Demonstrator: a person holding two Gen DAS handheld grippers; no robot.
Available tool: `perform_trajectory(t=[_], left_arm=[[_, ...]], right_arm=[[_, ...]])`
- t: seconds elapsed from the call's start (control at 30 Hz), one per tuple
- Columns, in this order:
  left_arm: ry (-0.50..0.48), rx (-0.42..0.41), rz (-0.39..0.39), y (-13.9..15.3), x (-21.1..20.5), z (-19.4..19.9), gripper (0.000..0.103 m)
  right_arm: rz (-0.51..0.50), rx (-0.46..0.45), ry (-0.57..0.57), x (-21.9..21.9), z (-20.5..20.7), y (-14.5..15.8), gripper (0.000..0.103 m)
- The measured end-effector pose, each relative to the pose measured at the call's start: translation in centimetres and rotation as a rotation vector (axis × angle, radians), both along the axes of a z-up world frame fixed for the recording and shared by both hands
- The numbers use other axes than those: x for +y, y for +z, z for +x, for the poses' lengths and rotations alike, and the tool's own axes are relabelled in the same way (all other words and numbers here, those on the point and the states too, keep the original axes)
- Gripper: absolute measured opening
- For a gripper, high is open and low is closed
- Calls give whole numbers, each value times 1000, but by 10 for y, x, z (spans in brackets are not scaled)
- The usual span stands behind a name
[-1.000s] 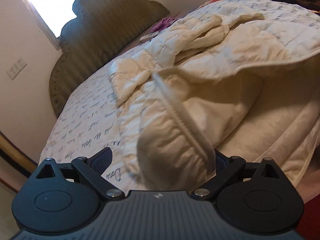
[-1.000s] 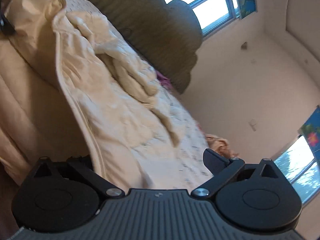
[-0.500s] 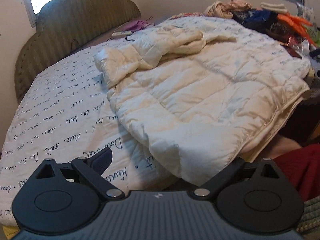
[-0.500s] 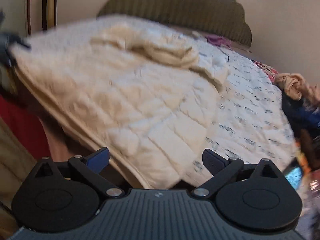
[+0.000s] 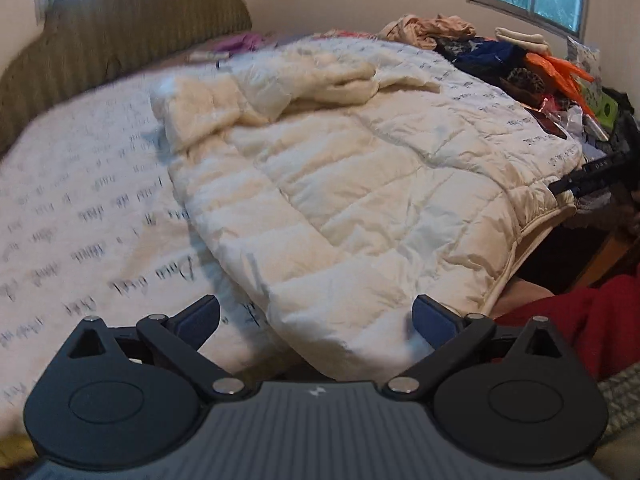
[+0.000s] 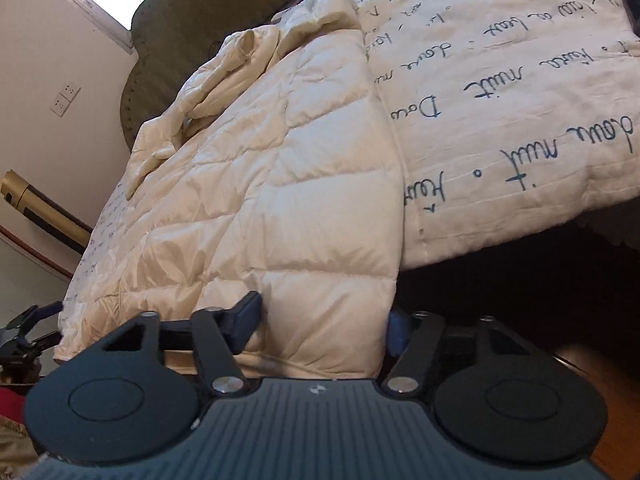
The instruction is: Fold small clothes
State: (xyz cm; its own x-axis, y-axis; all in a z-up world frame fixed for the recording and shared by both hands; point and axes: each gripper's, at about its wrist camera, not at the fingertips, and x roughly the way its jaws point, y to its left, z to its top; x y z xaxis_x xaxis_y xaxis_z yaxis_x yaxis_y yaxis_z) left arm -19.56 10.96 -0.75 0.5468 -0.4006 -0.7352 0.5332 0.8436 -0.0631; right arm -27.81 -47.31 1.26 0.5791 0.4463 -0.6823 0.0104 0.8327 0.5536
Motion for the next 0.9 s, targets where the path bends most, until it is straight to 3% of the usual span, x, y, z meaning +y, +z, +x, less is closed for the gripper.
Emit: perform_trajectory(t=[0.1, 0.17, 0.2, 0.23, 0.27, 0.33, 0.43, 0.53, 0.9], left_arm=[[92, 195, -133, -35, 10, 28, 101], [139, 290, -237, -45, 18, 39, 94], [140, 297, -261, -43, 20, 39, 79], [122, 303, -283, -39, 21, 39, 37], [105, 333, -306, -38, 22, 41, 24], [121, 340, -301, -33, 20, 43, 17], [107, 273, -229, -19, 6, 38, 11], [79, 192, -221, 0, -3, 33, 10], [194, 32, -400, 66, 10, 76, 9]], right_arm=[[-22, -30, 67, 8, -3, 14, 29], [-23, -57, 103, 12, -6, 25, 24], [-20, -78, 123, 14, -4, 33, 22], [-18, -95, 133, 16, -4, 38, 21], [-15, -120, 139, 15, 0, 46, 20], [-6, -164, 137, 18, 5, 58, 18], [-35, -225, 135, 24, 9, 77, 16], [-58, -278, 123, 32, 18, 93, 15], [-27, -505, 60, 29, 56, 142, 15]])
